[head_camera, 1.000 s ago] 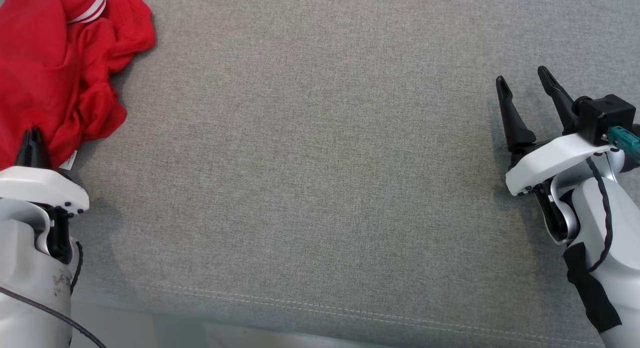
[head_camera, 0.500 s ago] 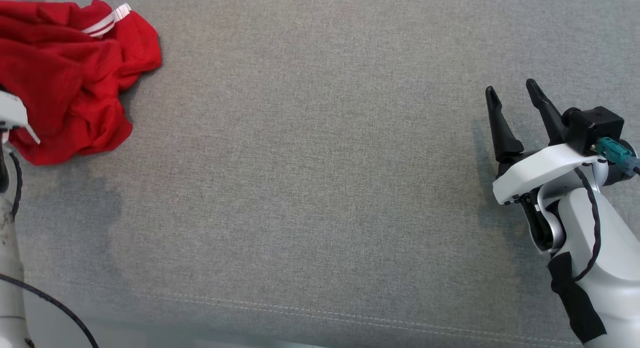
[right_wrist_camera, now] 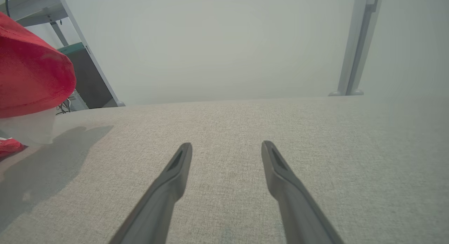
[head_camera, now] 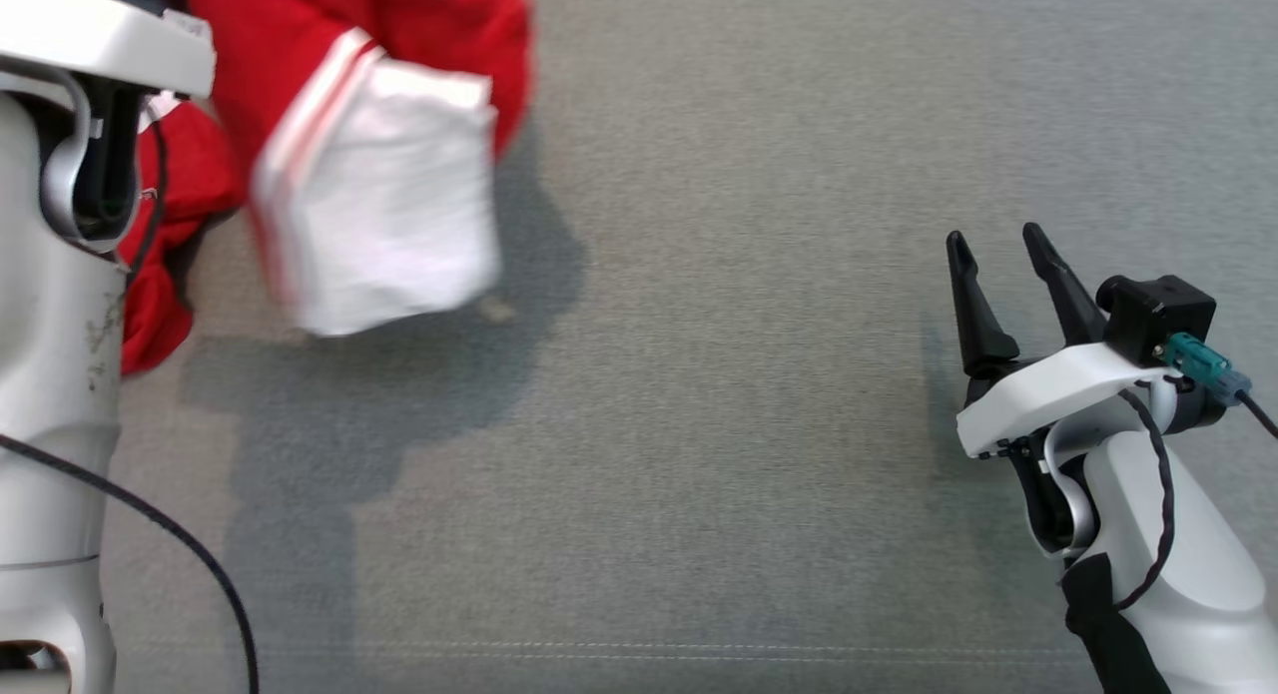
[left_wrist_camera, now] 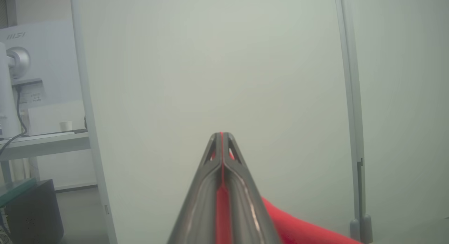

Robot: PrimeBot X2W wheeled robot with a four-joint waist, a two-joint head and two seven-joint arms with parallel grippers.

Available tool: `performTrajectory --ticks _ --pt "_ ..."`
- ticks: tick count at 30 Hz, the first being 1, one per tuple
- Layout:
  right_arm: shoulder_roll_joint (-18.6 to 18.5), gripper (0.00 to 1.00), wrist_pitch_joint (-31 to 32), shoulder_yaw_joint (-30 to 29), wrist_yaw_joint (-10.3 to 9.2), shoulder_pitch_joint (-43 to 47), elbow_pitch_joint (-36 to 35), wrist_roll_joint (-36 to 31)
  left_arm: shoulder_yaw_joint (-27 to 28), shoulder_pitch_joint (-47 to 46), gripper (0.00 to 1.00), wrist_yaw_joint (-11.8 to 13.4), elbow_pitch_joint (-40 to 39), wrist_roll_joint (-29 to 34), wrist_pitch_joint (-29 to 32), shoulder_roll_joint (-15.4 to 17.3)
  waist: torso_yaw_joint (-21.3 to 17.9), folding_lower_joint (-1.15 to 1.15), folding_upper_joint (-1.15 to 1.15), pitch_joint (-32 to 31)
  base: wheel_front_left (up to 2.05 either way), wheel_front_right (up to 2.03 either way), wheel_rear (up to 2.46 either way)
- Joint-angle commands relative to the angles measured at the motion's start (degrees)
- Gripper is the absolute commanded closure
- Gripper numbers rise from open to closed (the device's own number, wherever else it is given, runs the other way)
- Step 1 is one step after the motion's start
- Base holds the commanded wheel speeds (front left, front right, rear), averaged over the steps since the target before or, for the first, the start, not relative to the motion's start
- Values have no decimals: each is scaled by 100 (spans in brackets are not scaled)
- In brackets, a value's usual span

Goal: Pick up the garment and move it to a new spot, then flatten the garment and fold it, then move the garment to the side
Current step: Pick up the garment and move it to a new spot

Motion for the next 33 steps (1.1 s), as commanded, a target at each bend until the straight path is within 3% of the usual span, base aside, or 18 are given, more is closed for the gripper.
performTrajectory --ticks 1,7,16,17,18,19,24,33 --pt "109 0 -77 38 24 100 -206 56 39 -244 100 -40 -220 -280 89 226 -233 0 0 -120 0 0 0" --pt "231 0 -77 6 24 226 -273 82 -695 4 100 -40 -342 -657 177 79 -873 0 0 -214 0 0 0" --pt "264 0 -77 103 24 280 -203 102 -1402 635 100 -40 319 -889 -7 -555 -1498 0 0 -249 0 0 0" --pt "267 0 -77 132 24 274 -189 112 -1523 705 87 -40 466 -868 -24 -588 -1558 0 0 -261 0 0 0" --pt "271 0 -77 162 24 266 -178 124 -1595 776 31 -40 621 -868 -40 -608 -1617 0 0 -275 0 0 0" --pt "275 0 -77 197 24 260 -165 137 -1592 858 0 -40 785 -902 -51 -638 -1667 0 0 -299 0 0 0" --pt "254 0 -77 254 24 258 -161 164 -1307 1204 0 -24 1051 -722 -67 -629 -1718 0 0 -399 0 0 0" --pt "235 0 -77 378 24 310 -267 179 -194 2289 0 118 387 37 -69 -613 -1325 0 0 -652 0 0 0"
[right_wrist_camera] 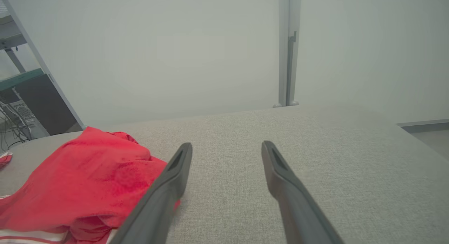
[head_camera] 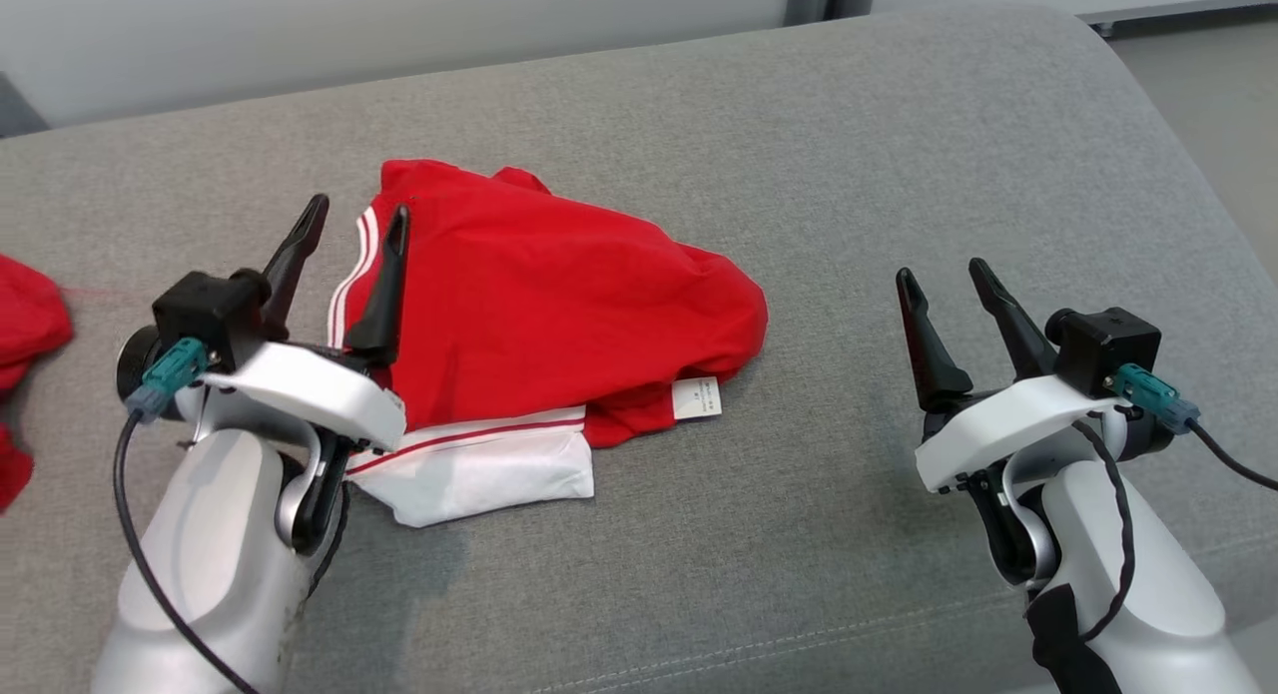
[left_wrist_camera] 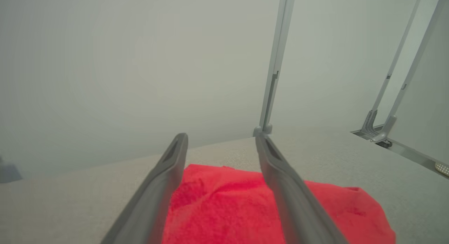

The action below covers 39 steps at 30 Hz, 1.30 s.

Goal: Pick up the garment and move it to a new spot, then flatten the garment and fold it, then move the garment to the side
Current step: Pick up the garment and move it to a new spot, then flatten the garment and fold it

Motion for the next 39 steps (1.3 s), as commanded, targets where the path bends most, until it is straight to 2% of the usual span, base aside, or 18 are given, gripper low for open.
performTrajectory --ticks 1,9,17,25,26,33,39 --pt "4 0 -77 141 24 31 -158 37 312 2 0 66 -237 79 -27 132 141 0 0 -104 0 0 0" --pt "27 0 -77 520 24 147 -201 81 1081 1045 0 30 -629 554 -28 -133 574 0 0 -365 0 0 0" --pt "4 0 -77 1641 24 57 -112 222 1567 1685 0 -38 -896 755 -28 -455 1086 0 0 -428 0 0 0" --pt "29 0 -77 2719 24 -527 363 639 1411 1857 0 -95 -1016 802 -28 -656 1951 0 0 -317 0 0 0" --pt "29 0 -77 2719 24 -527 363 639 1411 1857 0 -95 -1016 802 -28 -656 1951 0 0 -317 0 0 0" --pt "57 0 -77 3200 24 -1072 1051 921 1003 1885 0 -109 -970 596 -28 -694 2828 0 0 -145 0 0 0" --pt "58 0 -77 3431 24 -1434 1626 1122 664 1887 0 -110 -953 255 -28 -697 3387 0 0 13 0 0 0"
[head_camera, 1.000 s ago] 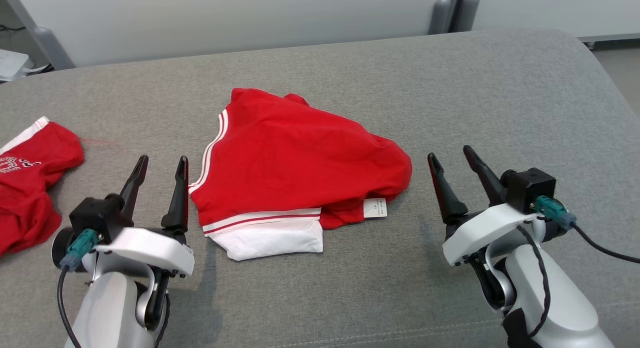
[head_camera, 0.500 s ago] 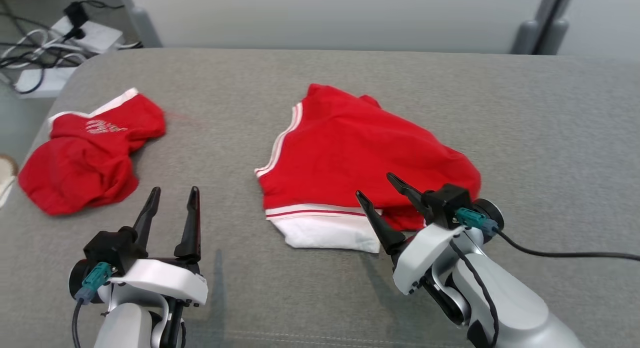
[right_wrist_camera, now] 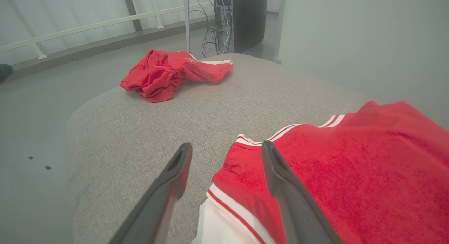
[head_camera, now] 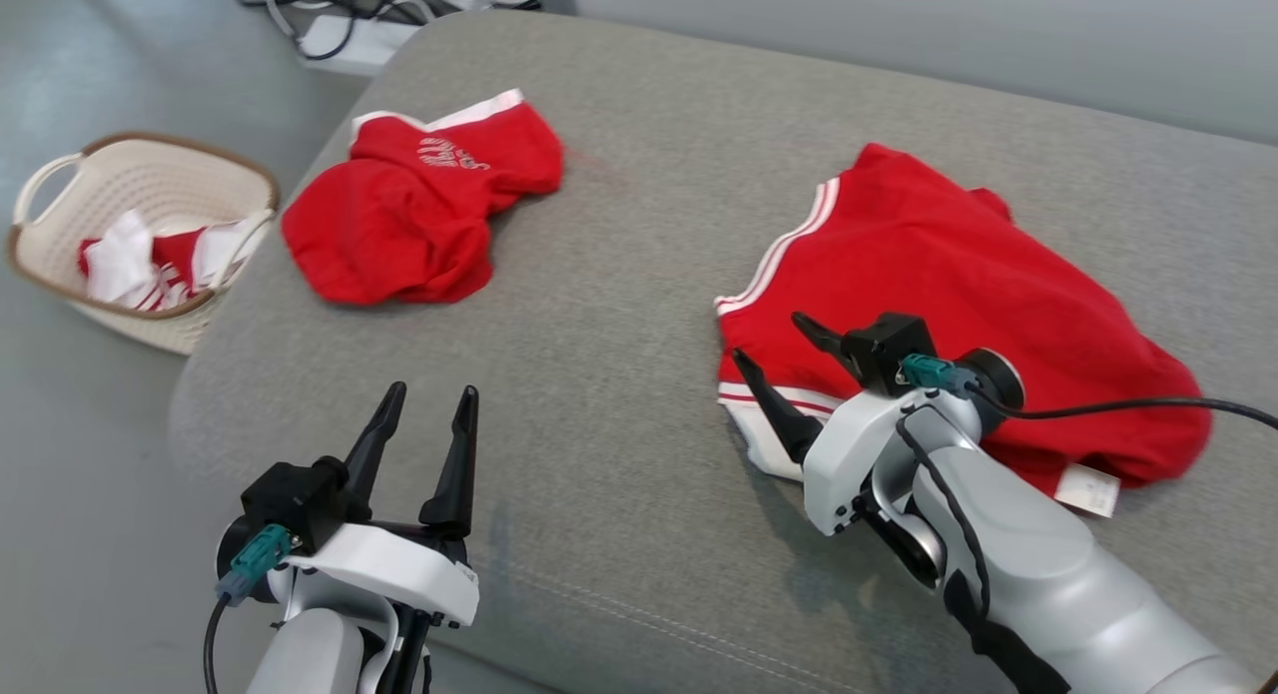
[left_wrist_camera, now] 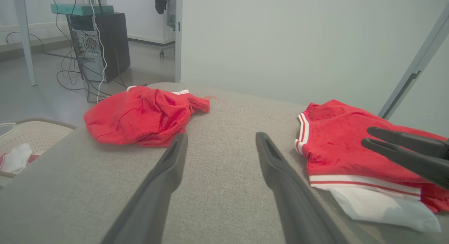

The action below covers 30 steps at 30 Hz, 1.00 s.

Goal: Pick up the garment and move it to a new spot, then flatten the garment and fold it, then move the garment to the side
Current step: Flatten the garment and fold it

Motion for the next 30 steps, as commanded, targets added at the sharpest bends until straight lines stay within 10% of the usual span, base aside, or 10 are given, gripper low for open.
performTrajectory --ticks 1,28,30 --pt "70 0 -77 74 24 -165 29 41 100 -9 0 -40 -116 -65 -28 66 355 0 0 160 0 0 0" --pt "166 0 405 175 24 -872 2239 -876 -366 -21 0 -32 81 -576 -28 65 1071 0 0 383 0 0 0" --pt "168 15 635 145 24 -869 2261 -935 -379 -9 0 -19 96 -625 -28 64 1077 0 0 394 0 0 0"
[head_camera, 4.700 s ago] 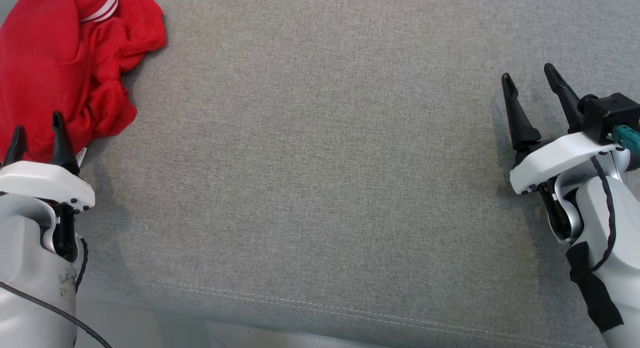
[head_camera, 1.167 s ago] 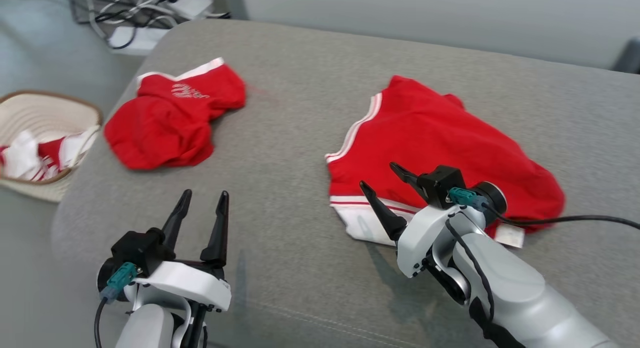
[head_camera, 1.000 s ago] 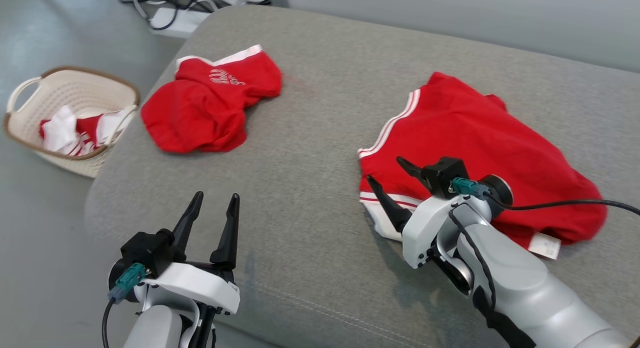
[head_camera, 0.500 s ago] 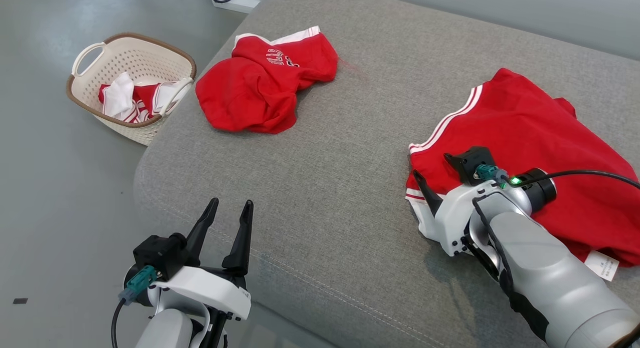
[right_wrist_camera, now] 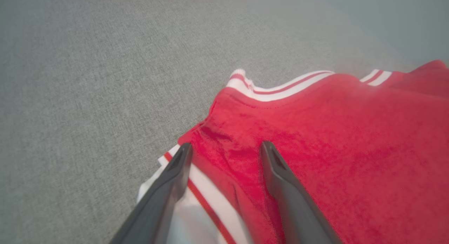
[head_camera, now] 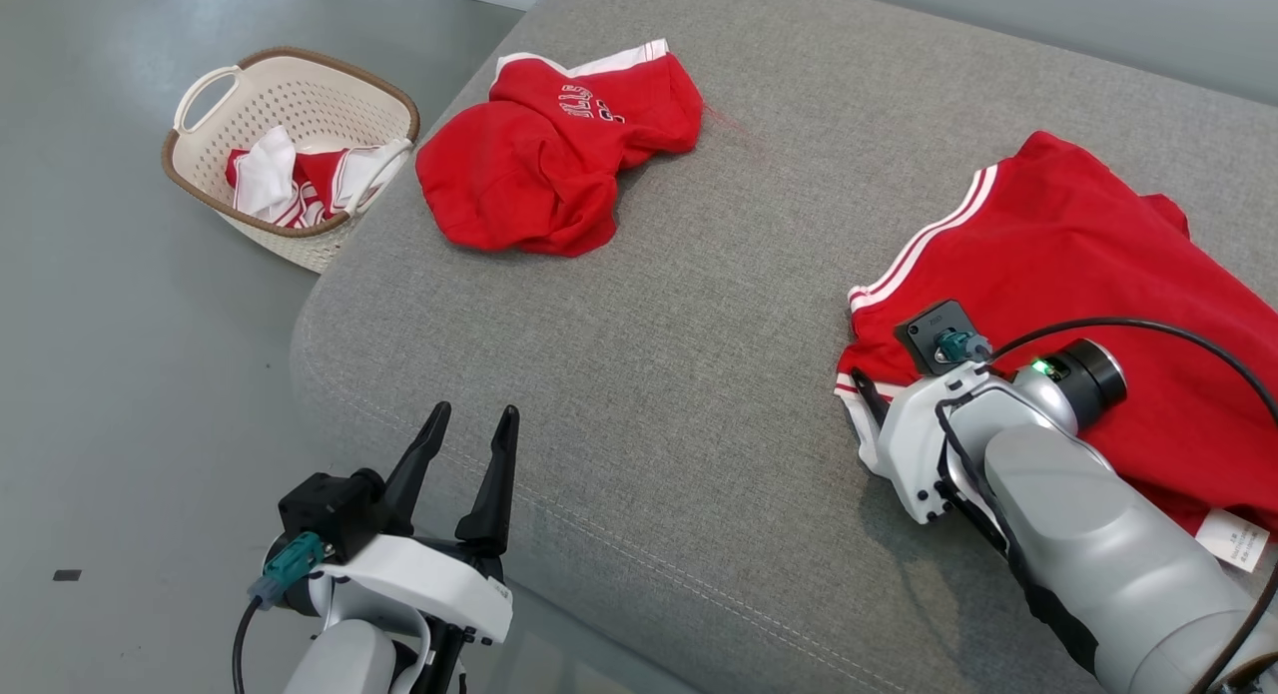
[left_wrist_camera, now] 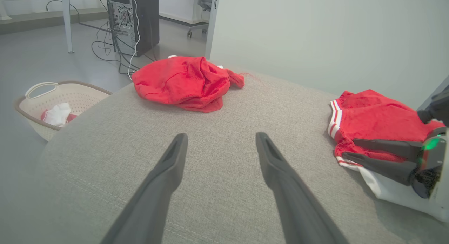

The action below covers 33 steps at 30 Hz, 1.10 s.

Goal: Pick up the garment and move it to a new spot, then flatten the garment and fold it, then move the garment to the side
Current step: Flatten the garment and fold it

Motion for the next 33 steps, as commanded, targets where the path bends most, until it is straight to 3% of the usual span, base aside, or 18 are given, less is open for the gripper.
performTrajectory --ticks 1,5,17,27,33 --pt "107 15 31 36 24 -42 -44 -64 162 -9 0 -19 -100 -37 -29 112 0 0 0 2 0 0 0" --pt "108 100 212 -35 24 -44 -33 -75 158 6 0 3 -73 -87 -29 112 6 0 0 7 0 0 0" --pt "80 100 -655 -762 24 -654 -632 338 53 46 0 -2 0 -87 -29 112 -187 0 0 -217 0 0 0" --pt "-1097 100 -679 -2649 24 -611 -1359 -134 -134 49 0 -21 -183 -21 -29 112 -794 0 0 -354 0 0 0" --pt "-1492 100 -680 -3685 24 -16 -1321 -570 -556 -68 0 -36 -374 -82 -29 112 -1229 0 0 -357 0 0 0"
